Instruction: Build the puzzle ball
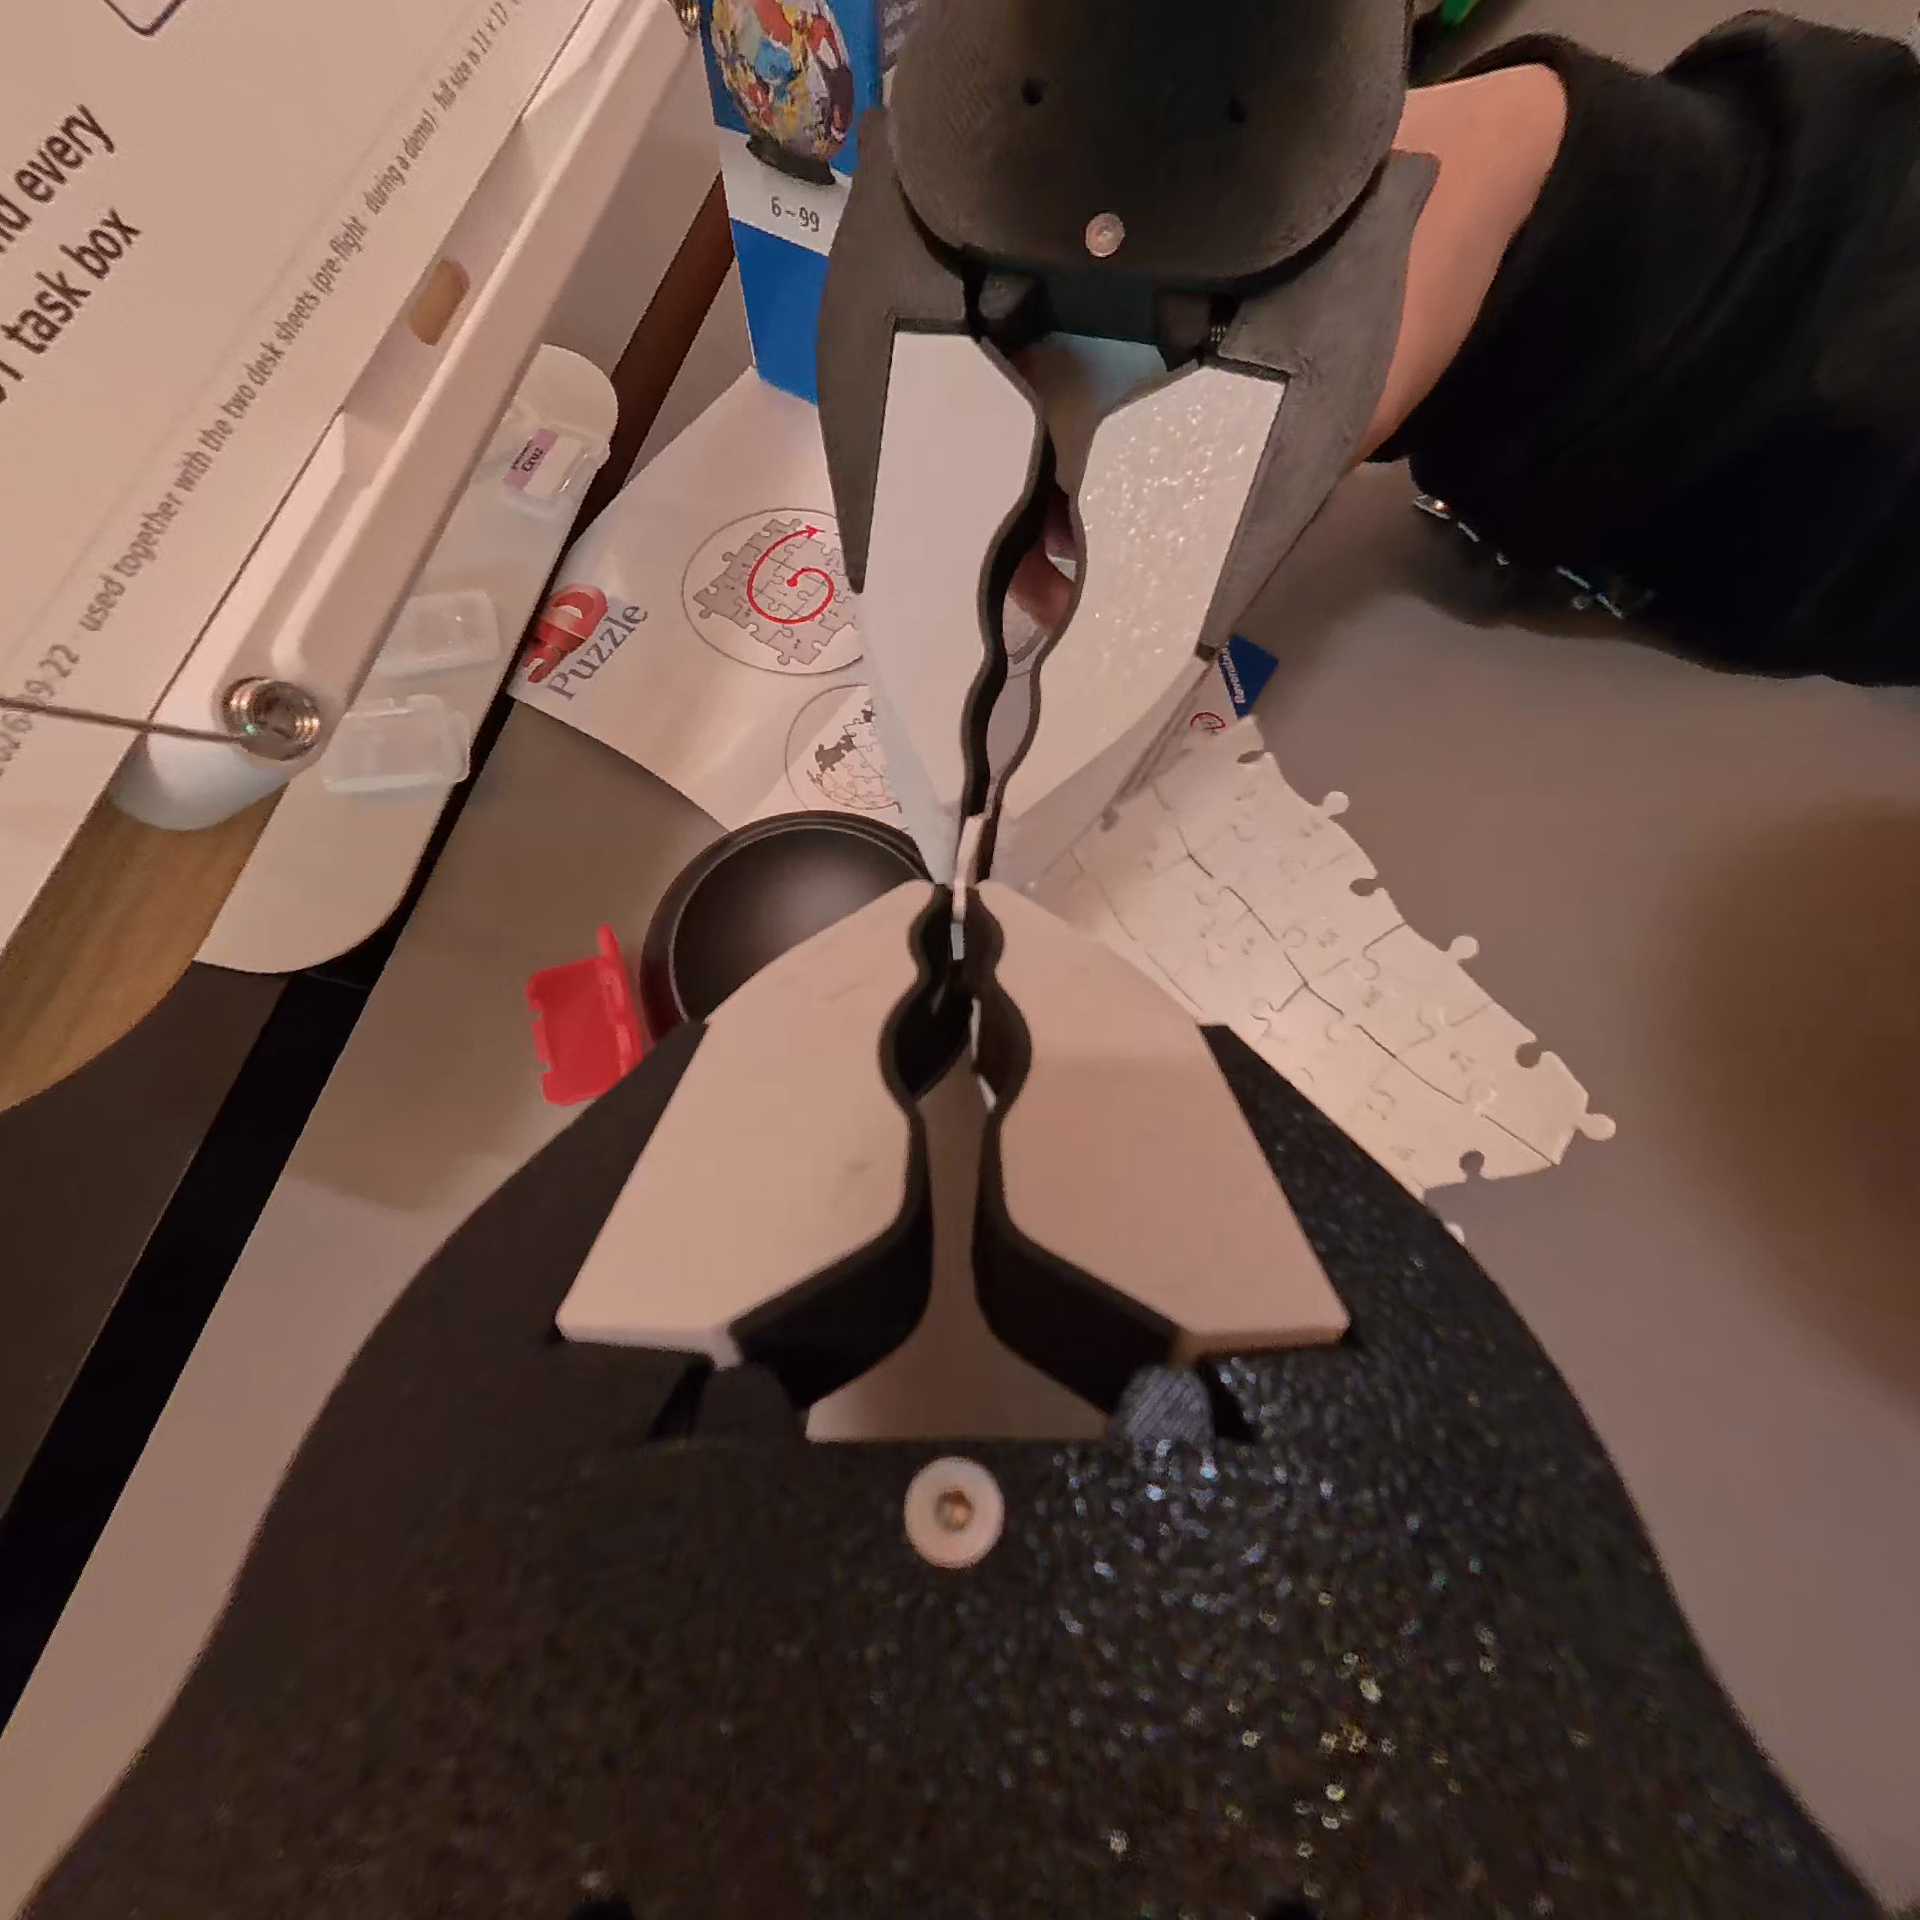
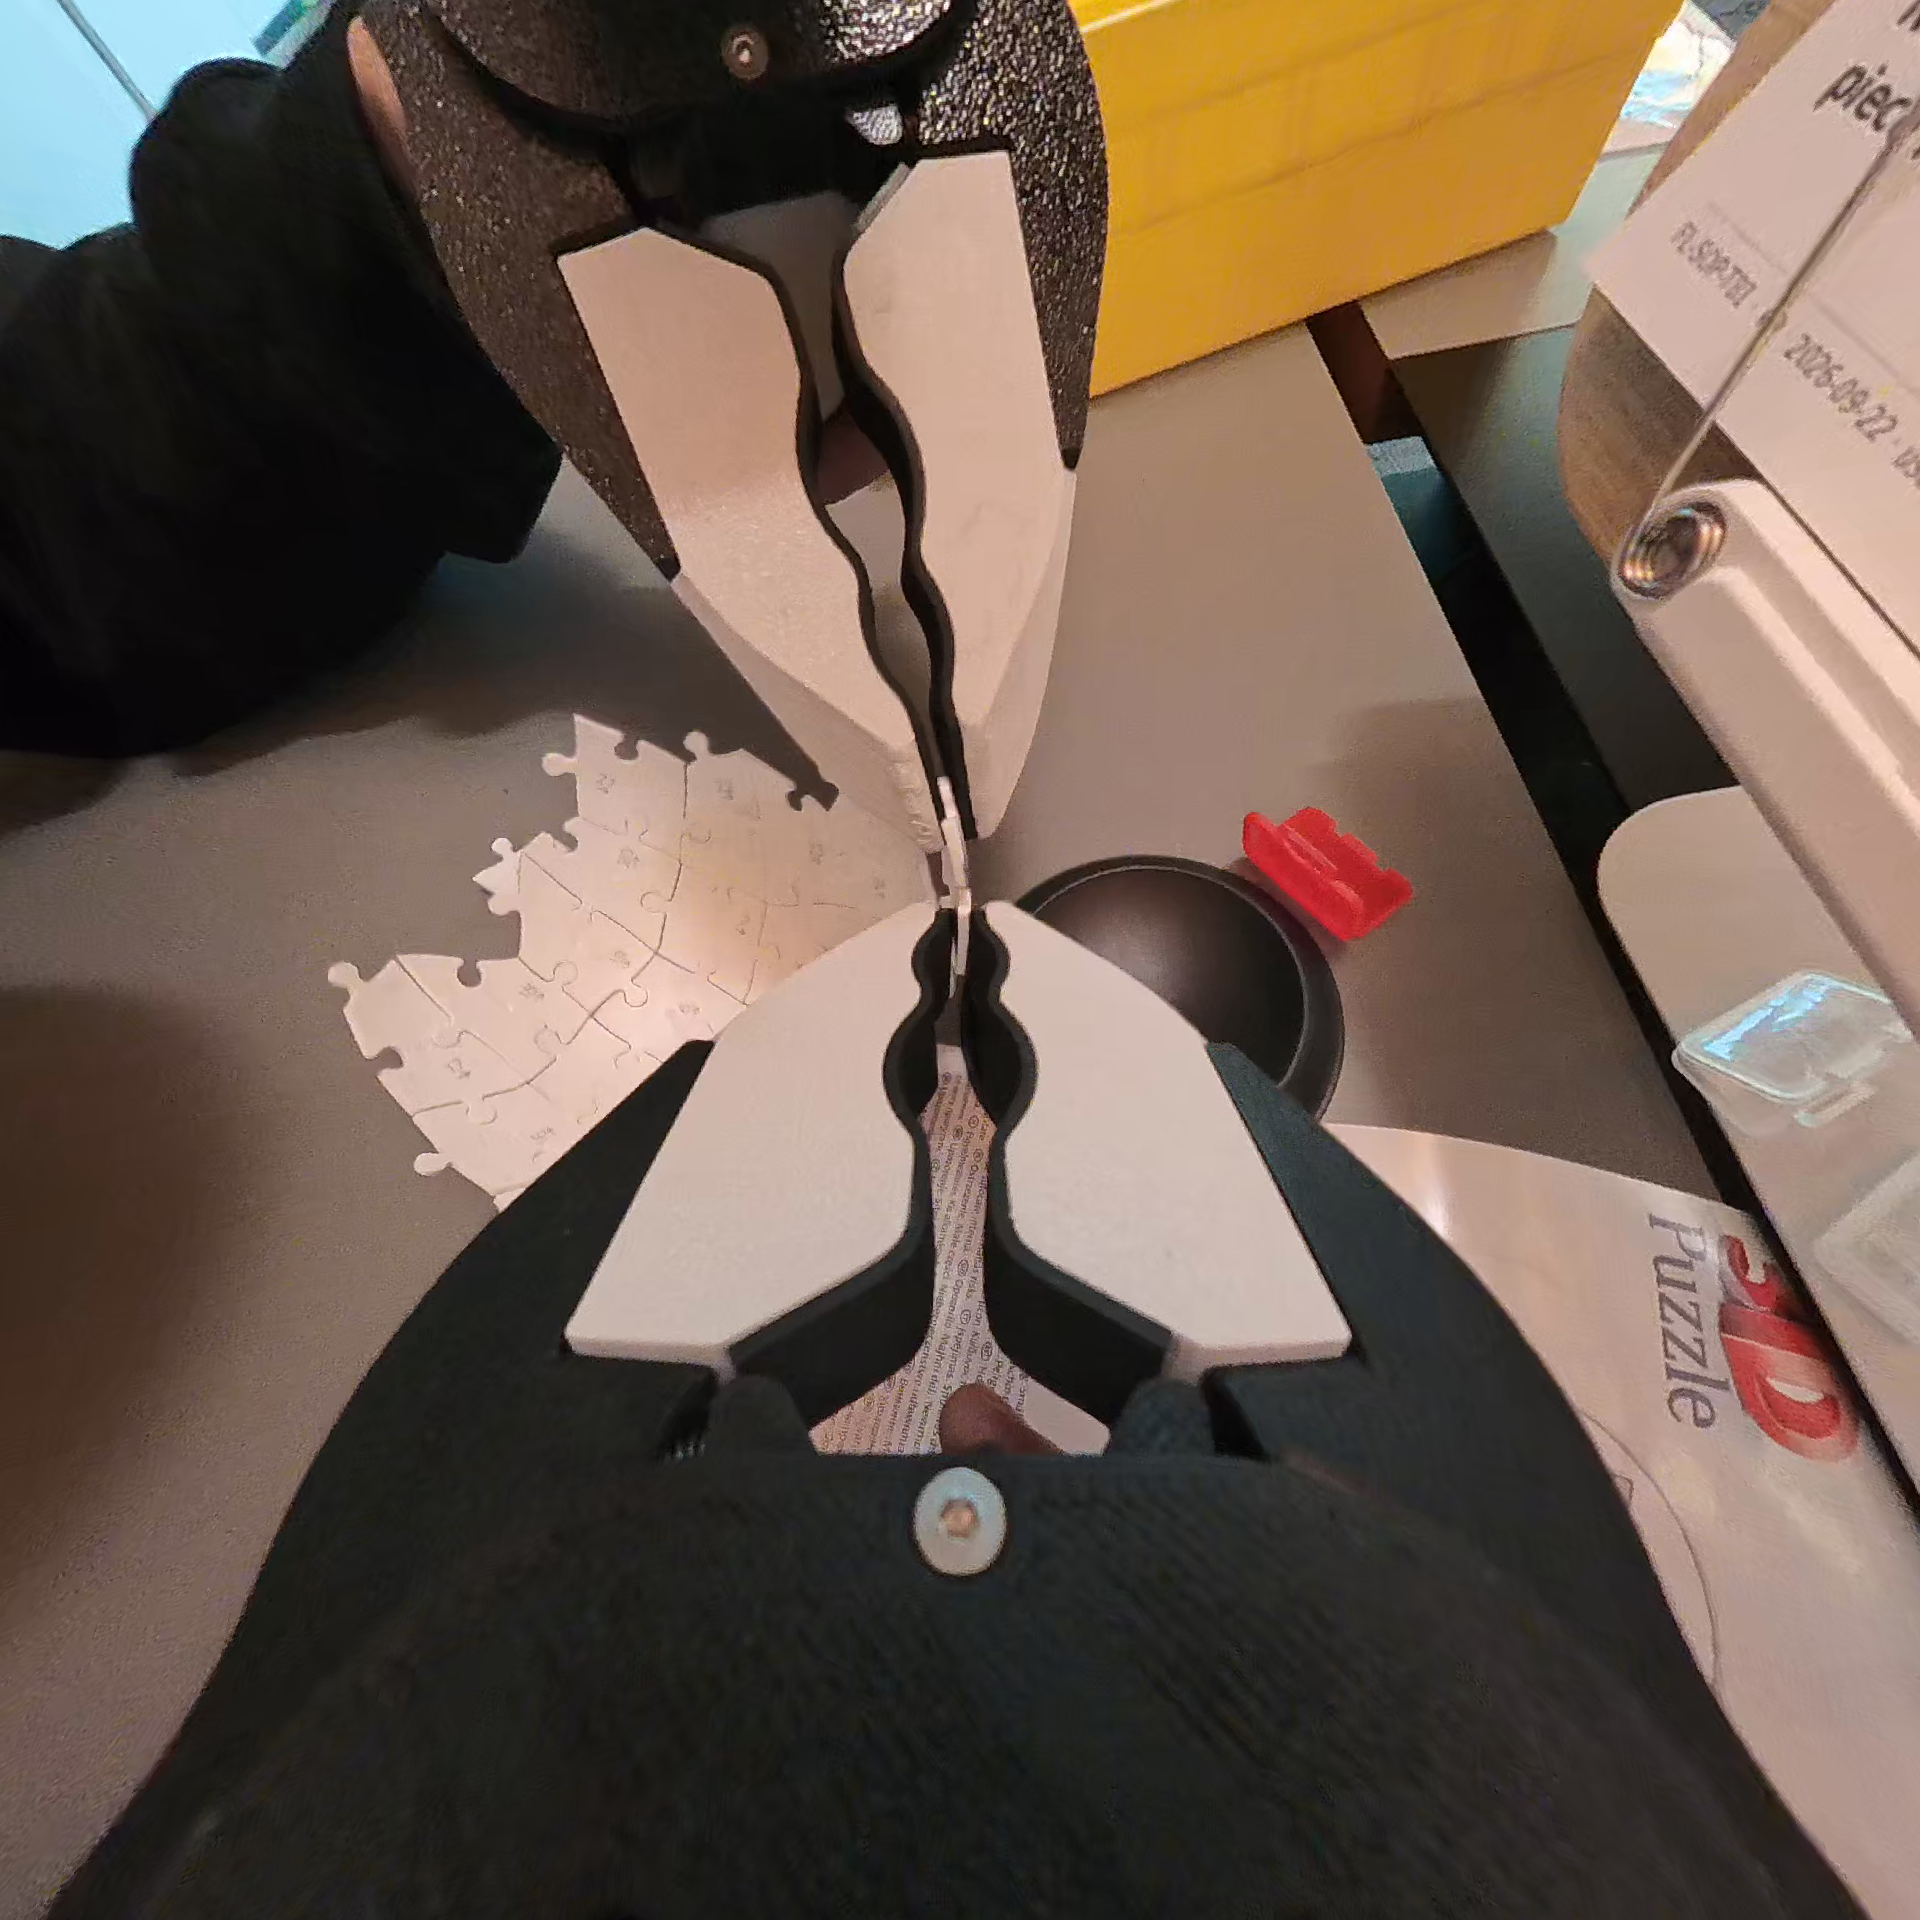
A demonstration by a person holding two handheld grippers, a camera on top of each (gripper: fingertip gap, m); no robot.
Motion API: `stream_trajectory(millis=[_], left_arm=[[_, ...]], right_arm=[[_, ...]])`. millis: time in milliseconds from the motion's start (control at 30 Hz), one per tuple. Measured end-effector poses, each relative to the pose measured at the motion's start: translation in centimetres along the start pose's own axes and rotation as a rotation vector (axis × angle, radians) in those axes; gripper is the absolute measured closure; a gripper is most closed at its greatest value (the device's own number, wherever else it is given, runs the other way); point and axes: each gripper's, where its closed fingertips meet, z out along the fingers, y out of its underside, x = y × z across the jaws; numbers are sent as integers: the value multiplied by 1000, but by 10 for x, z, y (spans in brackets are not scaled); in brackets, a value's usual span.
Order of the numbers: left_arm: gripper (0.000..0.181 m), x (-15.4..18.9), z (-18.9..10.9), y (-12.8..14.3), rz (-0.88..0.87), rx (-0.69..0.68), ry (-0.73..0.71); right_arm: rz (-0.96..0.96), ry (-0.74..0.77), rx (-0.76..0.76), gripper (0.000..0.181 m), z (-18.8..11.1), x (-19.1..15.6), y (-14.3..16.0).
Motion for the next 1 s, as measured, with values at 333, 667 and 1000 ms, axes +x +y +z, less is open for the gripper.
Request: stream_trajectory(millis=[333,667,1000], left_arm=[[180,5,-7,11,27,-93,-1],[180,-1,-26,6,-42,-27,-6],[161,3,-28,31,-133,-220,-40]], right_arm=[[-95,15,-83,179,3,-6,0],[-87,-73,-16,178,6,-6,-21],[-106,-68,-27,179,9,-4,-21]])
